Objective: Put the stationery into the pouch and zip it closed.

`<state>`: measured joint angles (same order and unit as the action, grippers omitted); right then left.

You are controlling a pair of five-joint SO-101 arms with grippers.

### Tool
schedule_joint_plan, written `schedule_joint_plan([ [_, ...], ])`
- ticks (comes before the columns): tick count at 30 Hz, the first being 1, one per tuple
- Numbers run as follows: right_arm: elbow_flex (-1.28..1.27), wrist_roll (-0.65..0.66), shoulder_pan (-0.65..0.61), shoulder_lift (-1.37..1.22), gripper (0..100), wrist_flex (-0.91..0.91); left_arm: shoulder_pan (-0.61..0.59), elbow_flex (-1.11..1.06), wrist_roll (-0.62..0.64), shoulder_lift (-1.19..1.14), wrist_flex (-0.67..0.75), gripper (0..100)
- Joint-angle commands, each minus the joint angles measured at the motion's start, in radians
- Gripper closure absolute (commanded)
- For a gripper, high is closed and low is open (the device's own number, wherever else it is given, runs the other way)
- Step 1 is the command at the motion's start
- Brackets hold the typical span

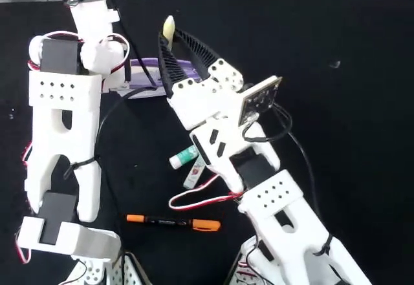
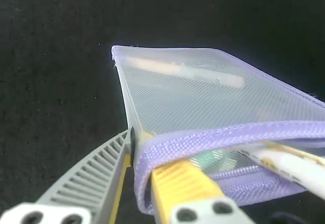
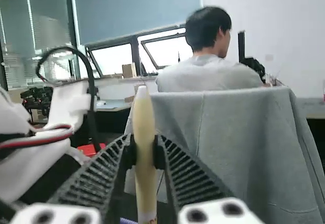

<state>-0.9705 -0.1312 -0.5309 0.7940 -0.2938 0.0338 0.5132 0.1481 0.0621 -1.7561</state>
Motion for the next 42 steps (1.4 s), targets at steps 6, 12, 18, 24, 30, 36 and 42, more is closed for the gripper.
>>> schedule_joint_plan([
  [6, 0.01, -0.014, -0.002, 0.007, 80.5, -0.008, -0.015, 0.007, 0.008, 0.023, 0.018, 97],
  [12, 0.03, 0.08, -0.011, 0.016, 78.6, 0.005, -0.019, 0.008, 0.008, 0.023, 0.02, 97],
  [18, 0.213, 0.176, -0.031, 0.13, 78.6, 0.379, -0.17, 0.013, 0.0, 0.025, 0.06, 97],
  [24, 0.453, 0.199, -0.023, 0.219, 78.6, 0.876, -0.375, 0.019, -0.051, 0.025, 0.094, 97],
  [30, 0.493, 0.324, -0.029, 0.231, 78.6, 1.274, -0.481, 0.051, -0.057, 0.023, 0.095, 97],
  [36, 0.414, 0.356, -0.114, 0.225, 78.6, 1.504, -0.582, 0.038, -0.057, -0.014, 0.17, 97],
  [42, 0.173, 0.368, -0.321, 0.196, 78.7, 1.462, -0.656, 0.131, -0.08, -0.15, 0.175, 97],
])
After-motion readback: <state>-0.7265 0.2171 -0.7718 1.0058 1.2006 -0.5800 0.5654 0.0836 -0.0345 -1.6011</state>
